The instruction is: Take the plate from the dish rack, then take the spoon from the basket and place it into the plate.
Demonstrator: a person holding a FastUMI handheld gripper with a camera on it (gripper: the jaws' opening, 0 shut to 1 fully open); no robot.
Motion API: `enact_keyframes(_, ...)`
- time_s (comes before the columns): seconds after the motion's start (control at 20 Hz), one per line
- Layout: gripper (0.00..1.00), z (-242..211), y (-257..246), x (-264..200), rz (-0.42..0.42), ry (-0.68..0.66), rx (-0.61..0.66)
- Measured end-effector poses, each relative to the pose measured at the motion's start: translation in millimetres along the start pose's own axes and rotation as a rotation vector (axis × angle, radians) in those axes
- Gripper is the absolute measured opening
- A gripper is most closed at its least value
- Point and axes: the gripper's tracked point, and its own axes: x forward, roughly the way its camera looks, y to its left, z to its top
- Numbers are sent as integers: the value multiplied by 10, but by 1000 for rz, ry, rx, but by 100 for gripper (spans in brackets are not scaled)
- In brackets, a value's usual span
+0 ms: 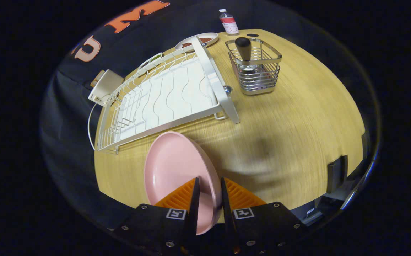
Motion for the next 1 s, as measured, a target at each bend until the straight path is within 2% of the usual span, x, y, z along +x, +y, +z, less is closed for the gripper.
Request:
enact_keyframes(0.05, 31, 13, -50, -26, -13, 3, -15)
enact_keyframes(0.2, 29, 112, -49, -97, 15, -31, 7)
enact_keyframes(0.35, 29, 356, -137, -214, 4, -152, -4)
enact_keyframes(0.55, 42, 664, -286, -406, -38, -332, -37)
enact_keyframes(0.7, 48, 923, -354, -529, -60, -465, -57)
enact_keyframes(0.8, 49, 1104, -350, -583, -63, -550, -92)
enact_keyframes(1.0, 49, 1377, -293, -553, -87, -668, -249)
